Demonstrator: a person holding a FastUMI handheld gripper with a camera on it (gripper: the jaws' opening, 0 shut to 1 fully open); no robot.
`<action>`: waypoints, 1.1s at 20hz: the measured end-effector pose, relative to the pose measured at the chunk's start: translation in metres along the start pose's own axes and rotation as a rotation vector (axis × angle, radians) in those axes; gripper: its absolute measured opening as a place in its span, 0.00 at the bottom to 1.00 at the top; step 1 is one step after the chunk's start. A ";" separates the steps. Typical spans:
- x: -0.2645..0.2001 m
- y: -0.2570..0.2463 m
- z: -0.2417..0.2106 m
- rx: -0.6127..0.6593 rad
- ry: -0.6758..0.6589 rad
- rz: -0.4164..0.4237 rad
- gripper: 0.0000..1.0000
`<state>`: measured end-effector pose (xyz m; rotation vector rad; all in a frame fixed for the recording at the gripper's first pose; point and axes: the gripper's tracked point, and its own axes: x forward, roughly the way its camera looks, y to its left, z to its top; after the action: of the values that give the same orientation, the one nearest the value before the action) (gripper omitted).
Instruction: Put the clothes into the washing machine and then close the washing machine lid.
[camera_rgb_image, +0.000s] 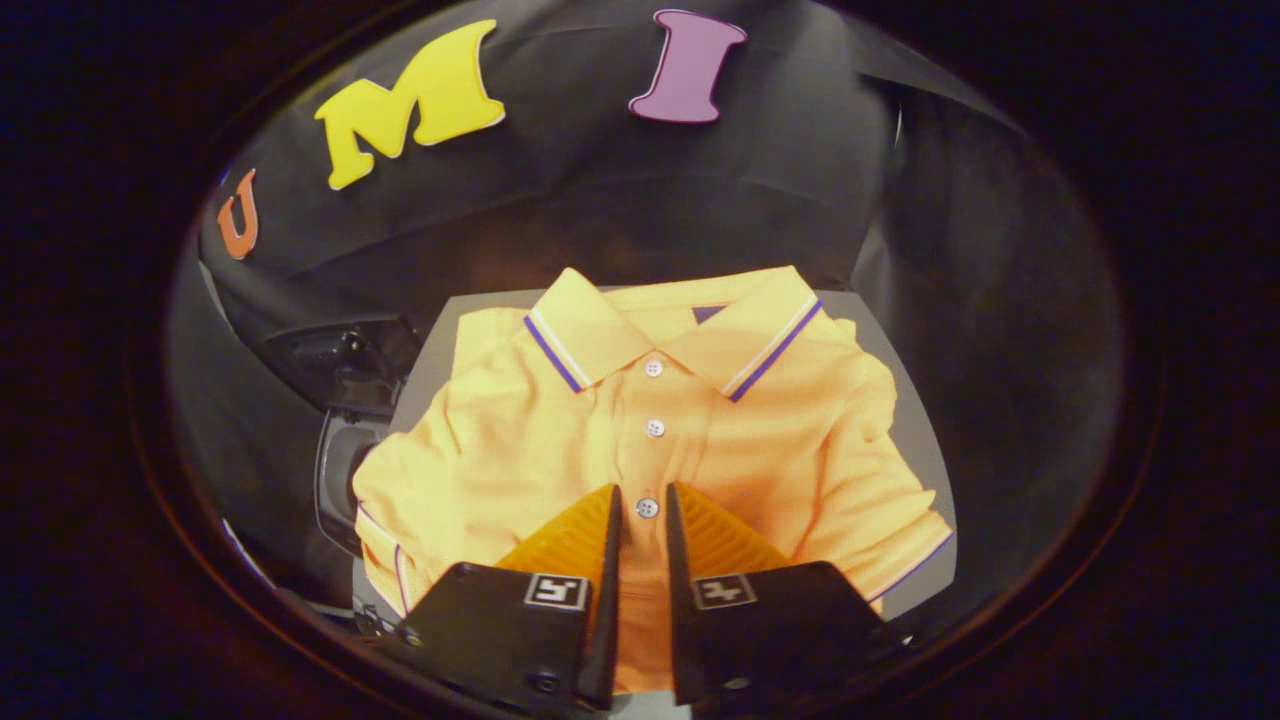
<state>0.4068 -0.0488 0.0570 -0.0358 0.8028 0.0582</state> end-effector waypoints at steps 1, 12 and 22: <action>-0.001 0.000 0.000 0.003 -0.002 0.000 0.17; -0.070 0.019 0.054 -0.023 -0.132 0.012 0.07; -0.154 0.139 0.090 -0.163 -0.248 0.194 0.07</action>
<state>0.3552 0.0891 0.2289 -0.1030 0.5498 0.3058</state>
